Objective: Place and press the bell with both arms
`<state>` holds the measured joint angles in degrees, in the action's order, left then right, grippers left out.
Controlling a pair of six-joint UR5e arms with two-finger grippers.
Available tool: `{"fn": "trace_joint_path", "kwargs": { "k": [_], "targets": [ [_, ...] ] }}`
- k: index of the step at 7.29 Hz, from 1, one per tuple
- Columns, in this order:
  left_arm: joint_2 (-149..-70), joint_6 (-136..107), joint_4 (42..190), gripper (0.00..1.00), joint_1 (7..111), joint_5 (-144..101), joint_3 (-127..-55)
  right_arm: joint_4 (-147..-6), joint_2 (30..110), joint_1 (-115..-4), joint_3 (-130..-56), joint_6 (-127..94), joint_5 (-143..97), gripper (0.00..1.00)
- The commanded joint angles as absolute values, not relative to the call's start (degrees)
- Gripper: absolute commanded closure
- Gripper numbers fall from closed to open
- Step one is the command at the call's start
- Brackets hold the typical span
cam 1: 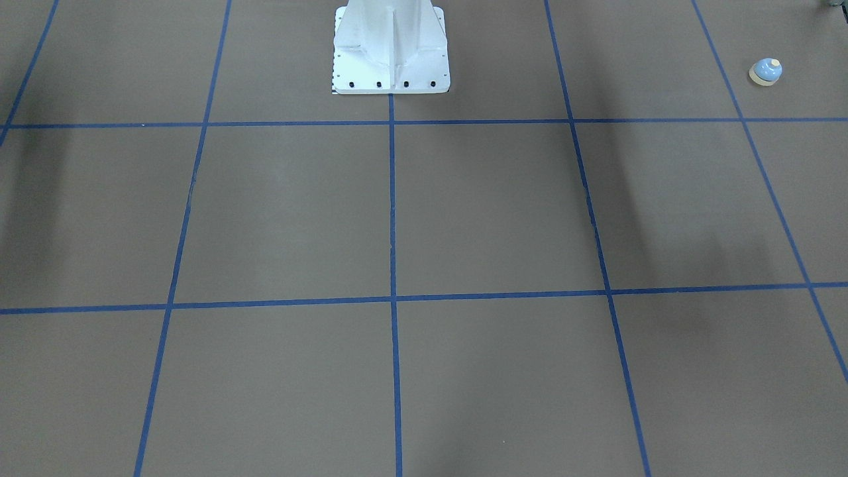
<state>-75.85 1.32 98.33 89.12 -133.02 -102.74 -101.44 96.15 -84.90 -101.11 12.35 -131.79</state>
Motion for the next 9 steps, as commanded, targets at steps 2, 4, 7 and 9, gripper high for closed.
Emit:
{"fn": "trace_joint_path", "kwargs": {
  "k": [2, 4, 7, 9],
  "targets": [
    [-75.7, -1.0, 99.8, 0.00, 88.9, -133.3, -102.3, -101.2, 96.1, -84.9, -101.9, 4.8, -134.7, 0.00],
    [-75.6, -1.0, 99.9, 0.00, 88.9, -133.5, -102.5, -95.8, 97.3, -84.9, -101.5, 1.9, -134.9, 0.00],
    [-75.6, -1.2, 99.9, 0.00, 88.8, -135.9, -102.5, -94.4, 96.3, -84.8, -100.6, 2.2, -134.5, 0.00],
    [-75.6, -1.5, 99.9, 0.00, 88.8, -136.1, -102.6, -94.4, 96.2, -84.8, -100.6, 2.3, -134.8, 0.00]
  ]
}}
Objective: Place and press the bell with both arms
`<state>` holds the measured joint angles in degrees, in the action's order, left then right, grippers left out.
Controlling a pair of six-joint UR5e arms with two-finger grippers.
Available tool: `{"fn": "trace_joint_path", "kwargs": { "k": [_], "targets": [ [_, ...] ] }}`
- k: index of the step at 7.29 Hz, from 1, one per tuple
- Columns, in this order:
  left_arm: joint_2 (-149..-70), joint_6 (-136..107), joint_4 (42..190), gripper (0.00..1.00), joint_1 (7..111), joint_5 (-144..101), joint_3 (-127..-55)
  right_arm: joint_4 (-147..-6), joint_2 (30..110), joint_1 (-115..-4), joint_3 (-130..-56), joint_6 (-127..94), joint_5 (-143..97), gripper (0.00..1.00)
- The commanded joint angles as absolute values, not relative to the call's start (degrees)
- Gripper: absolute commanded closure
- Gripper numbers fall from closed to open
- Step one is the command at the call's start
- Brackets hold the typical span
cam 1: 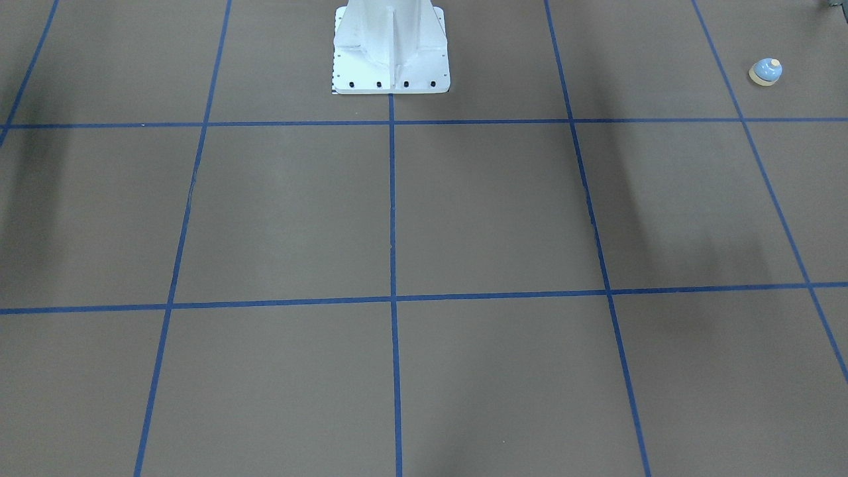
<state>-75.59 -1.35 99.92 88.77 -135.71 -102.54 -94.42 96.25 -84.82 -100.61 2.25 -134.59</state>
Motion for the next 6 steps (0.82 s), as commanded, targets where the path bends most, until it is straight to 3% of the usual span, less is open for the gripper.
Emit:
{"fn": "trace_joint_path", "kwargs": {
  "k": [1, 4, 6],
  "targets": [
    [-75.6, -1.4, 99.8, 0.00, 88.5, -136.1, -102.3, -94.3, 96.1, -84.8, -100.7, 2.0, -134.8, 0.00],
    [-73.1, -1.8, 100.8, 0.01, 82.7, -135.8, -100.0, -91.3, 96.7, -84.8, -99.5, 2.1, -135.0, 0.00],
    [-63.9, -1.8, 115.6, 0.00, 78.3, -135.8, -97.1, -89.7, 96.9, -84.8, -98.6, 2.2, -135.5, 0.00]
  ]
}}
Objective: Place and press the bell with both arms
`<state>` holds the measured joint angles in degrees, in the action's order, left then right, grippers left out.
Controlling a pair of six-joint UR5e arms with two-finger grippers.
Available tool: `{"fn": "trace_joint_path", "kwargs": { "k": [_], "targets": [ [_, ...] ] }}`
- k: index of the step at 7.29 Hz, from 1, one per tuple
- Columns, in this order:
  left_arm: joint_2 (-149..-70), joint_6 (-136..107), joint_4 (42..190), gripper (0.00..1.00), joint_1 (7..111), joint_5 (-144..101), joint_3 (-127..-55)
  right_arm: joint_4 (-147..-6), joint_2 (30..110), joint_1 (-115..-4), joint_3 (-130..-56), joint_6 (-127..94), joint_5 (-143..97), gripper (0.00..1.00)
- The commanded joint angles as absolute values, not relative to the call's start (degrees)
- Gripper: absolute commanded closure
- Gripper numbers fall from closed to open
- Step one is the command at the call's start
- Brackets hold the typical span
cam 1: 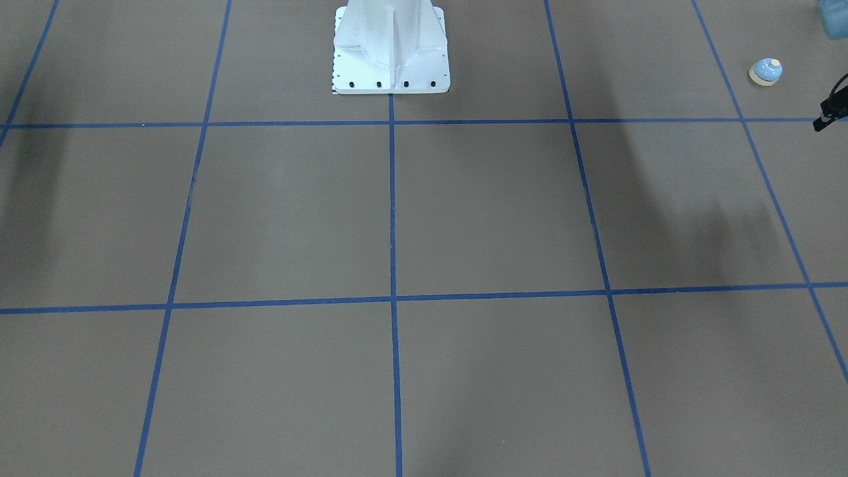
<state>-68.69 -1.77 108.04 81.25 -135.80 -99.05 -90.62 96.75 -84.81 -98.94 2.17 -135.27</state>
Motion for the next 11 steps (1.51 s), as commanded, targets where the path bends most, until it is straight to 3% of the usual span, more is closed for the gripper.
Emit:
{"fn": "trace_joint_path", "kwargs": {
  "k": [1, 6, 11],
  "targets": [
    [-63.1, -1.9, 116.2, 0.00, 74.6, -135.9, -95.9, -89.6, 96.8, -84.7, -98.6, 2.2, -136.3, 0.00],
    [-57.4, -1.8, 119.6, 0.00, 65.8, -135.8, -93.4, -87.7, 96.8, -84.2, -98.6, 2.2, -137.4, 0.00],
    [-57.1, -2.0, 120.0, 0.00, 60.1, -135.5, -90.3, -87.7, 96.7, -82.9, -98.6, 2.2, -139.2, 0.00]
  ]
}}
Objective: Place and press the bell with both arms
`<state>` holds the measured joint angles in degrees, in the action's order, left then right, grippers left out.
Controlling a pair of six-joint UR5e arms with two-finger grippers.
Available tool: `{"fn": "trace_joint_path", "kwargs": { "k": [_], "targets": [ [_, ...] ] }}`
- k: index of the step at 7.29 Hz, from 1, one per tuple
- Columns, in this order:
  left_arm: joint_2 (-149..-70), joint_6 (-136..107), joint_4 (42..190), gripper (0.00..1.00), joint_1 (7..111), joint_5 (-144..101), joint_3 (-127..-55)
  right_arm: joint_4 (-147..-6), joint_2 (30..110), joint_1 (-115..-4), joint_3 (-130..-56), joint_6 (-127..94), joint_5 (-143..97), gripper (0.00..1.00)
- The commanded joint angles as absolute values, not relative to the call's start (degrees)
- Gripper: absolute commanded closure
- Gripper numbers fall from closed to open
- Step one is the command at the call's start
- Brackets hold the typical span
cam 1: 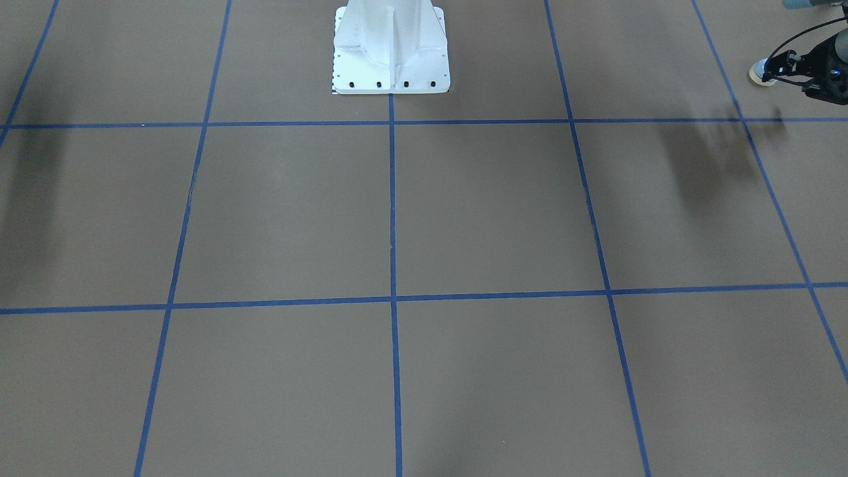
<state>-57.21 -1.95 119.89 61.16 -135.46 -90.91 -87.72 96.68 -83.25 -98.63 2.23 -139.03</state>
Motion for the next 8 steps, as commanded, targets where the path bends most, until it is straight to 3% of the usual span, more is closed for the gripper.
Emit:
{"fn": "trace_joint_path", "kwargs": {
  "k": [1, 8],
  "targets": [
    [-57.1, -2.2, 119.9, 0.00, 59.0, -135.6, -90.2, -87.7, 96.7, -82.5, -98.7, 2.2, -139.3, 0.00],
    [-57.2, -12.1, 121.7, 0.00, 54.7, -137.5, -87.4, -87.7, 96.8, -81.7, -98.8, 2.5, -139.6, 0.00]
  ]
}}
